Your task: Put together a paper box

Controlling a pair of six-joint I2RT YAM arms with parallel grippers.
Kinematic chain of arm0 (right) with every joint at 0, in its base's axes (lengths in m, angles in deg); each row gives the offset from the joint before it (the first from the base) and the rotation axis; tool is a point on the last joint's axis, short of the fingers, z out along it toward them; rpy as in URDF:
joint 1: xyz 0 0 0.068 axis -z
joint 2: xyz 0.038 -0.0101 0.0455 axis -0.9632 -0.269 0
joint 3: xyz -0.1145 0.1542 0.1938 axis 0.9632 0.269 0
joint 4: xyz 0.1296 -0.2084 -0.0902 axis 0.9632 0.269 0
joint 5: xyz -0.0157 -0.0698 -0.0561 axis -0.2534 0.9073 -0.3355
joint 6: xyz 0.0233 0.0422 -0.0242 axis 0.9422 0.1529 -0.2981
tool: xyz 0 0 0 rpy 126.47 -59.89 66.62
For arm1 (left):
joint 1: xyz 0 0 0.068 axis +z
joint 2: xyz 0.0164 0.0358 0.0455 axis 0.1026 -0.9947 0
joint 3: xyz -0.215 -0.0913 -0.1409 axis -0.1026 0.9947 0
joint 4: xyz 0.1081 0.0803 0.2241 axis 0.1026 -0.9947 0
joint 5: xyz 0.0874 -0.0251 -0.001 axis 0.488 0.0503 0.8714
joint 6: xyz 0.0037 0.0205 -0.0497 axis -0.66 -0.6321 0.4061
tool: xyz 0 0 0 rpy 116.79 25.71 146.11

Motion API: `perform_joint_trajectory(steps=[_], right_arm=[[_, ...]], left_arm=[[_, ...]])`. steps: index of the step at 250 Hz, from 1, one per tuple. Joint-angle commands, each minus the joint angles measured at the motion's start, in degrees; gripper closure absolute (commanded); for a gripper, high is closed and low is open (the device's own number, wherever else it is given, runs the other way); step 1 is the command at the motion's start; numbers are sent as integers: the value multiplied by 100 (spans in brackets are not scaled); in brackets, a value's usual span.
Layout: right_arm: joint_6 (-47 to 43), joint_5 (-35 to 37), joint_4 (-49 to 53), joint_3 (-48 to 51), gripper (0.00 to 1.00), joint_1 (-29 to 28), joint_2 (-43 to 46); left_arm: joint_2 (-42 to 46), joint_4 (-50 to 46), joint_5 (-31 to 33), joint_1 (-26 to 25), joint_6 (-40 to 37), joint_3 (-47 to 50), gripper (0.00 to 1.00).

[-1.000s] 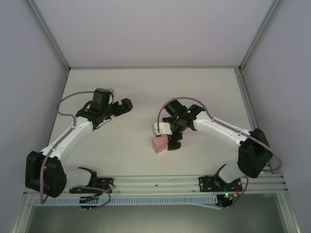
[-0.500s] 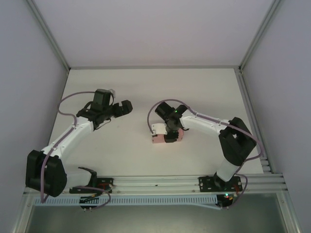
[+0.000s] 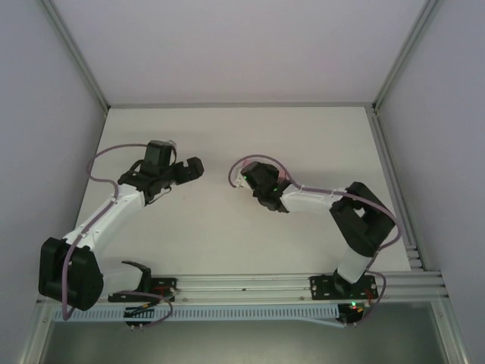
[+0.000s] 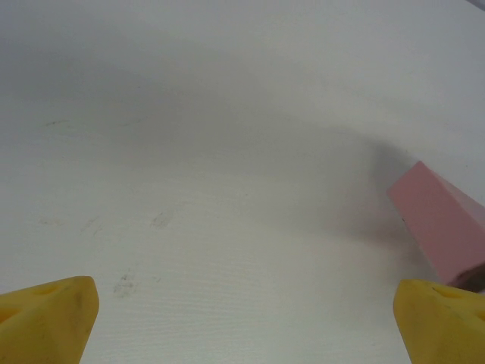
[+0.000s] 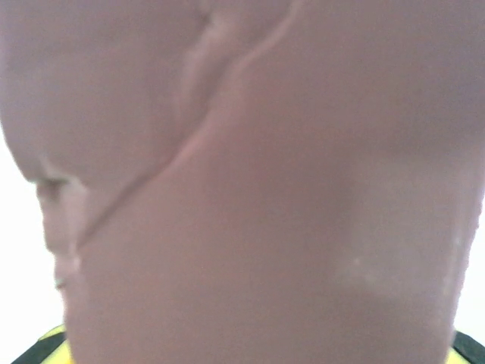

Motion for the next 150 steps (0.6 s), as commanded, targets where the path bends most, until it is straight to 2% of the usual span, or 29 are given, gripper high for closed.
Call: perform_joint_trajectory(steps=[1, 12, 30, 53, 74, 82, 89, 91, 125, 145, 150], right_arm=[[-599, 745, -1753, 400, 63, -141, -330], [-734, 637, -2110, 610, 61, -189, -355], [-787, 236, -2139, 861, 58, -293, -255], [-773, -408, -1763, 1113, 47, -421, 59], [-597, -708, -1207, 1186, 37, -482, 368], [-480, -824, -830, 1156, 26, -482, 487], [-376, -930, -405, 1087, 3, -481, 578], [-346, -950, -293, 1063, 1, -481, 602], [141, -1558, 1084, 764, 0, -481, 1062], [292, -1844, 1338, 782, 0, -512, 1540], [305, -2116, 1475, 773, 0, -512, 1689]], left_arm=[[165, -205, 232, 38, -99, 55, 0], [183, -235, 289, 29, -99, 60, 0], [207, -266, 341, 38, -105, 79, 0], [234, -261, 376, 38, -121, 100, 0], [250, -265, 416, 45, -130, 107, 1], [256, -266, 426, 31, -134, 115, 0], [252, -266, 427, 38, -134, 104, 0], [251, -267, 425, 38, -138, 98, 1], [229, -281, 464, 38, -212, 34, 0], [223, -293, 496, 32, -239, -5, 0], [233, -288, 495, 38, -251, -12, 0]])
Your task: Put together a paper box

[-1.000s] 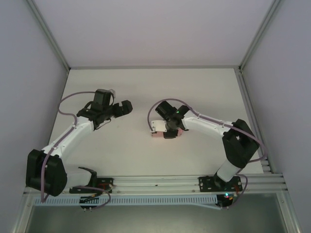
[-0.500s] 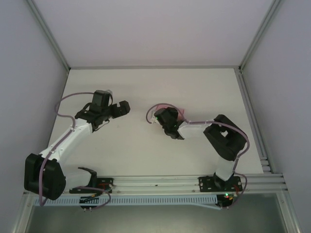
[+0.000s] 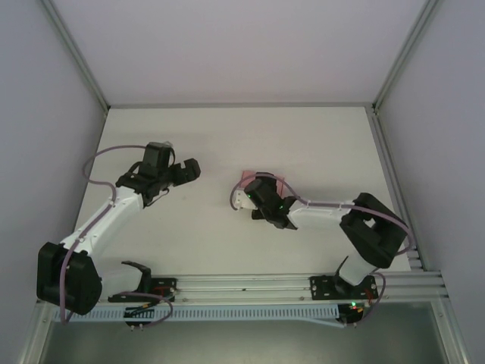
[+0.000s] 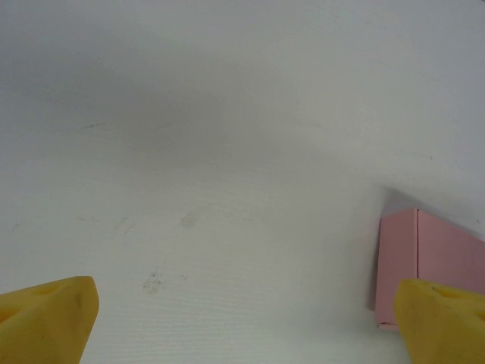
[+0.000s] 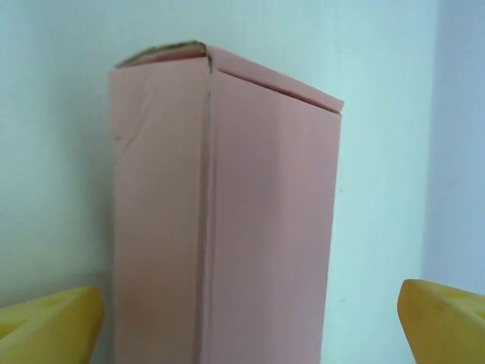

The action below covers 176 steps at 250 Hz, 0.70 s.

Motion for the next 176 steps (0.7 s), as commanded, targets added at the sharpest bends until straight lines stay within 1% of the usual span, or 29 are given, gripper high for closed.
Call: perform_joint_trajectory(steps=[1, 30, 38, 59, 76, 92, 110, 122, 133, 142, 161, 176], right_arm=[[455, -966, 1221, -125, 0, -38, 697], [719, -1545, 1714, -216, 0, -27, 1534], [820, -1617, 1720, -211, 0, -29, 1779], [1224, -1538, 1571, -211, 0, 37, 2323], [1673, -1283, 1283, -173, 0, 218, 2695], [2324, -1122, 1010, -150, 0, 637, 2966], [3100, -1068, 783, -90, 0, 1367, 3156], [3675, -739, 557, 9, 0, 1801, 3192], [4132, -260, 383, 98, 0, 2184, 3188], [4381, 1, 250, 186, 0, 2466, 3166], [4635, 314, -232, 524, 0, 3005, 3114], [4910, 377, -669, 836, 0, 3401, 3074]], left_arm=[[102, -140, 151, 38, -189, -63, 1], [127, -99, 181, 37, -320, -77, 1], [142, -83, 228, 42, -356, -68, 1], [221, 54, 397, 38, -447, -25, 0], [323, 276, 540, 38, -561, 68, 0], [429, 556, 719, 45, -694, 177, 0], [608, 939, 1166, 38, -837, 392, 1], [760, 1287, 1601, 38, -953, 615, 0], [907, 1655, 2009, 38, -1120, 848, 0], [1037, 1950, 2348, 39, -1239, 1032, 1], [1280, 2659, 2902, 51, -1646, 1451, 0], [1400, 3171, 3089, 80, -1972, 1758, 1]])
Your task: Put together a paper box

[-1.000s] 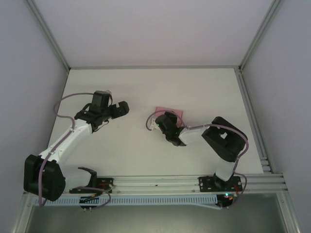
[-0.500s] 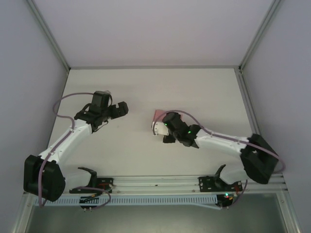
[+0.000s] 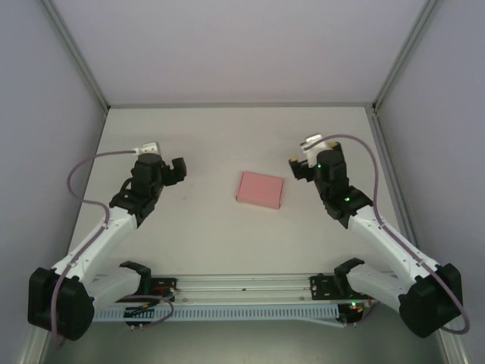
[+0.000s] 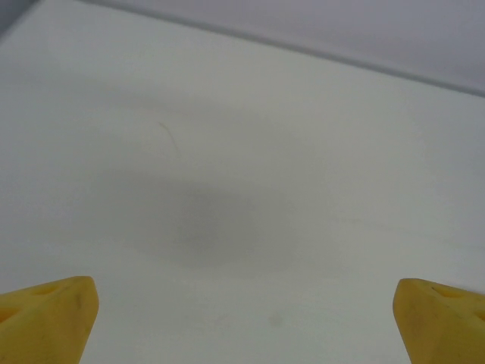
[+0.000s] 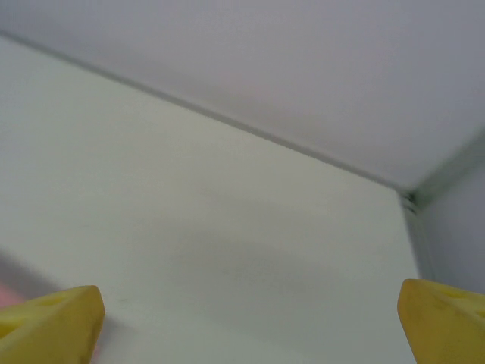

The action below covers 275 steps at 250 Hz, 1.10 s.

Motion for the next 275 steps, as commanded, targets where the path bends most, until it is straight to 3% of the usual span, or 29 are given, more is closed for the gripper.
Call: perform_joint_trajectory(steps=[1, 29, 66, 94, 120, 144, 185, 198, 213, 226, 239, 262, 275], right_arm=[[1140, 650, -889, 567, 0, 619, -76], [1135, -19, -1829, 1237, 0, 1129, -127], [982, -132, -3661, 2259, 0, 1412, -318], [1015, -380, -4156, 2569, 0, 1639, -349], [1082, -662, -4560, 2780, 0, 1877, -538], [1287, -988, -5226, 3013, 0, 2098, -866], [1315, -1212, -6218, 3095, 0, 2205, -1669], [1365, -1327, -6173, 2970, 0, 2277, -1964], [1355, -1574, -6498, 2913, 0, 2347, -2467], [1323, -1727, -6881, 2871, 0, 2370, -2950], [1348, -1824, -7289, 2774, 0, 2382, -3338], [1210, -2102, -5760, 2333, 0, 2395, -2935], [1360, -2161, -5820, 2201, 0, 2460, -3138]], left_arm=[[285, 1444, 1118, 72, -879, 519, 1], [225, 2566, 1372, 112, -1649, 1134, 1], [-95, 4673, 1482, 456, -2217, 2147, 0], [-445, 6079, 1222, 823, -2392, 2776, 1], [-905, 6438, 508, 1249, -2193, 2920, 1], [-1642, 7511, 352, 1382, -2388, 3126, 1], [-2616, 8551, -292, 1813, -2355, 3114, 1], [-2646, 8099, -855, 1855, -2405, 2991, 0], [-3114, 8219, -903, 1891, -2506, 2672, 0], [-2898, 7091, -1328, 1947, -2464, 2305, 0], [-3007, 7410, -1668, 2050, -2510, 2374, 1], [-2983, 7338, -1669, 2070, -2511, 2364, 1], [-2971, 7305, -1669, 2069, -2503, 2349, 1]])
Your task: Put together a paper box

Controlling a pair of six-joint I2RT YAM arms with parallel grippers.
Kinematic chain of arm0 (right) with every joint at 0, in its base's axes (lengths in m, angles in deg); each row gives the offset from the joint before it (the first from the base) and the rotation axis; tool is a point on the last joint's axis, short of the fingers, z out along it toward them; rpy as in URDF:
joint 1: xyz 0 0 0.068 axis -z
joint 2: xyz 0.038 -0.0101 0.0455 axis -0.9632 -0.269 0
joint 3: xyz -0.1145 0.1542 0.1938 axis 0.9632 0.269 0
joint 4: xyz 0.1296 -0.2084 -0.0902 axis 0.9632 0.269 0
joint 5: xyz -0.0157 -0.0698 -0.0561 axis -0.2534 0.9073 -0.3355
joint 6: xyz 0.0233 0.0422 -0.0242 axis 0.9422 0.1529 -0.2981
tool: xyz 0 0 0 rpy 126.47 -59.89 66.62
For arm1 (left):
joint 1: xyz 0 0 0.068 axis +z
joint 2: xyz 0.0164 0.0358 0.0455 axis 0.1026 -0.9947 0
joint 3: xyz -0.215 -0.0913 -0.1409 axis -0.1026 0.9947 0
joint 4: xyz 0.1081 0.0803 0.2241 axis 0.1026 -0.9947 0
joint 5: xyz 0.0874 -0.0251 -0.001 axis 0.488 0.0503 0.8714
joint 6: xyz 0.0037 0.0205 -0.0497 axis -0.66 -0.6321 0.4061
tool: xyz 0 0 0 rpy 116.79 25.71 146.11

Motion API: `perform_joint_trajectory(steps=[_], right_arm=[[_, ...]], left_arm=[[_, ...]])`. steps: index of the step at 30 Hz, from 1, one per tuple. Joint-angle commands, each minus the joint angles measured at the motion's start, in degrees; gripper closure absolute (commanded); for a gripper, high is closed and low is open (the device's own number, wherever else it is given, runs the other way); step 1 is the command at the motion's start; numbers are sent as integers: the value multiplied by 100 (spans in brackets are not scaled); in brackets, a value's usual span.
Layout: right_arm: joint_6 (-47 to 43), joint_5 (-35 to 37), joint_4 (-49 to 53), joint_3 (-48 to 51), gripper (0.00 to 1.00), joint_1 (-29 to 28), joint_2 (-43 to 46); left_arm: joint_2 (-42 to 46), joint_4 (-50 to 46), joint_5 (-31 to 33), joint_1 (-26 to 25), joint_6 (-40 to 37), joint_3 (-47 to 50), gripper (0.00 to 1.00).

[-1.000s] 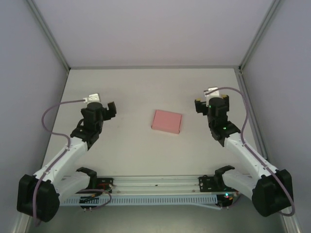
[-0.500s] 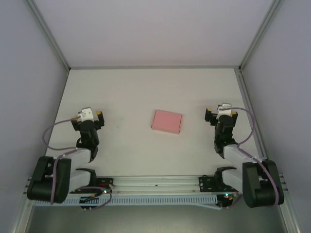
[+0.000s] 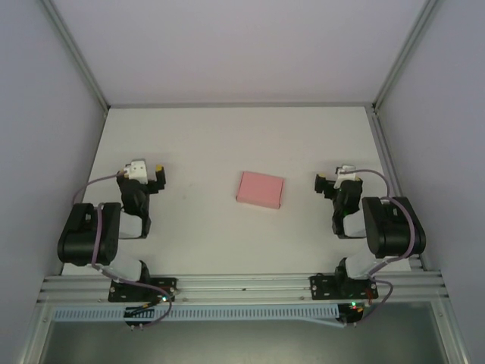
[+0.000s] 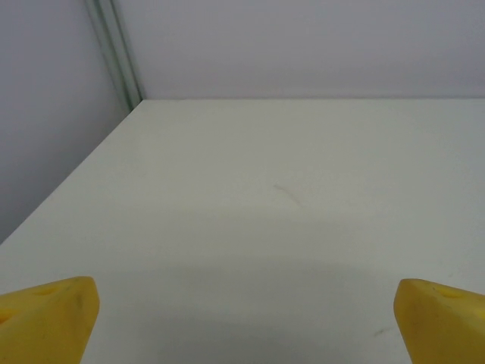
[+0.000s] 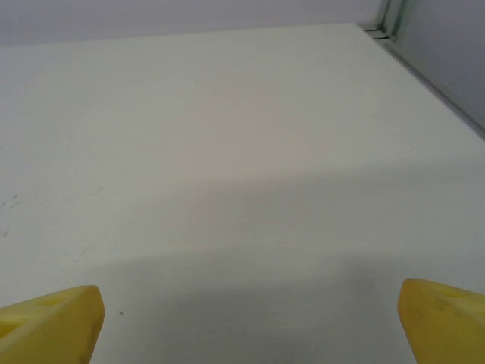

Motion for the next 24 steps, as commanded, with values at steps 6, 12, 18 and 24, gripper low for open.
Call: perform_joint_trajectory(steps=[6, 12, 18, 24], right_arm=[[223, -512, 223, -492, 0, 239, 64], [210, -527, 154, -462, 0, 232, 63], [207, -514, 163, -466, 0, 238, 66], [184, -440, 193, -481, 0, 188, 61]], left_arm=[[-6, 9, -415, 51, -133, -38, 0], [-6, 17, -413, 51, -142, -40, 0], [-6, 17, -414, 30, -139, -42, 0], [-10, 17, -409, 52, -142, -40, 0]])
